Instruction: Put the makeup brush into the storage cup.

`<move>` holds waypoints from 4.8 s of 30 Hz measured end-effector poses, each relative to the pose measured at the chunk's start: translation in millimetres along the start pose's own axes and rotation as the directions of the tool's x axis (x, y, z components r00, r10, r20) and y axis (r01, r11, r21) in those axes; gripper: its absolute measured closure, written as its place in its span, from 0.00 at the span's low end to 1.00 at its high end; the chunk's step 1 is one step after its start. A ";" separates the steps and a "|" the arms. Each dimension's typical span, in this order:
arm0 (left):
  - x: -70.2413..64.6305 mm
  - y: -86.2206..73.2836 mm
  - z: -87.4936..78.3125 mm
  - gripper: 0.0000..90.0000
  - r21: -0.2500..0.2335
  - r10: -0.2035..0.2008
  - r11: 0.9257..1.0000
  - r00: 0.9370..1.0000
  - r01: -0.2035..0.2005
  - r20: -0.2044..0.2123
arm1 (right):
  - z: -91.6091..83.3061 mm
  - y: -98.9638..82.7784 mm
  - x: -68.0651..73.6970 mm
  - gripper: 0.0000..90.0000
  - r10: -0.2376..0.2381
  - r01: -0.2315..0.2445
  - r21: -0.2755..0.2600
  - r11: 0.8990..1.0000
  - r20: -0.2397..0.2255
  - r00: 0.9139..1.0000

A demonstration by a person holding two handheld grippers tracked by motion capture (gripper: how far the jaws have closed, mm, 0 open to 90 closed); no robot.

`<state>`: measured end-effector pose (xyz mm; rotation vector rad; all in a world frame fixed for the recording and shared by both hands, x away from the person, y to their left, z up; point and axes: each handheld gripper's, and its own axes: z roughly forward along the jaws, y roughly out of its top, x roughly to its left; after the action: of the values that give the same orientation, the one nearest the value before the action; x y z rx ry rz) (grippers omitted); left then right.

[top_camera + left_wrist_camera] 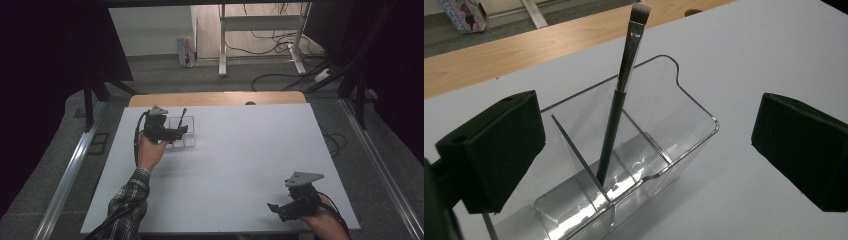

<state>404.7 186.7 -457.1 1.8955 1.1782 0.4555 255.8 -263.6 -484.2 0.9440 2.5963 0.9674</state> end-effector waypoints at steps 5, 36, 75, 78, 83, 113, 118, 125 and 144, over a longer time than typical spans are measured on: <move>-1.0 0.0 -3.1 0.01 0.001 0.008 1.000 1.000 -0.008 0.009 | 0.2 0.1 -0.2 0.00 0.002 -0.002 0.000 1.000 -0.002 1.000; -15.9 -7.8 -30.4 0.00 -0.010 0.054 0.998 0.997 -0.054 0.052 | -0.2 0.3 -0.6 0.00 0.011 -0.011 -0.003 1.000 -0.005 1.000; -37.4 -48.2 -47.8 0.00 0.027 0.060 0.998 0.992 -0.063 0.109 | -3.0 -0.5 -4.2 0.00 0.051 -0.051 -0.032 0.998 0.000 0.999; -36.9 -51.1 -50.7 0.00 0.026 0.052 0.998 0.993 -0.055 0.111 | -2.7 -0.3 -3.9 0.00 0.047 -0.047 -0.031 0.998 0.000 0.999; -36.9 -54.8 -54.5 0.00 0.033 0.044 0.998 0.994 -0.048 0.104 | -2.6 -0.3 -3.7 0.00 0.045 -0.045 -0.029 0.999 0.000 0.999; -44.8 -83.5 -83.1 0.00 0.031 0.070 0.997 0.993 -0.073 0.094 | -2.9 -0.1 -3.3 0.00 0.044 -0.044 -0.030 0.999 0.006 0.999; -46.1 -88.3 -87.6 0.00 0.032 0.071 0.997 0.993 -0.074 0.094 | -2.8 -0.1 -3.4 0.00 0.044 -0.044 -0.029 0.999 0.005 0.999; -46.8 -94.8 -95.1 0.00 0.030 0.063 0.997 0.993 -0.066 0.098 | -3.0 -0.2 -3.4 0.00 0.045 -0.045 -0.031 0.999 0.004 0.999; -45.3 -108.0 -112.8 0.00 0.026 0.046 0.998 0.995 -0.049 0.089 | -3.5 -0.2 -3.7 0.00 0.052 -0.052 -0.035 0.998 0.008 0.999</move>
<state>246.8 222.3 -472.7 1.9508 1.0888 0.3791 257.2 -267.8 -481.7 1.0096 2.5509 1.0151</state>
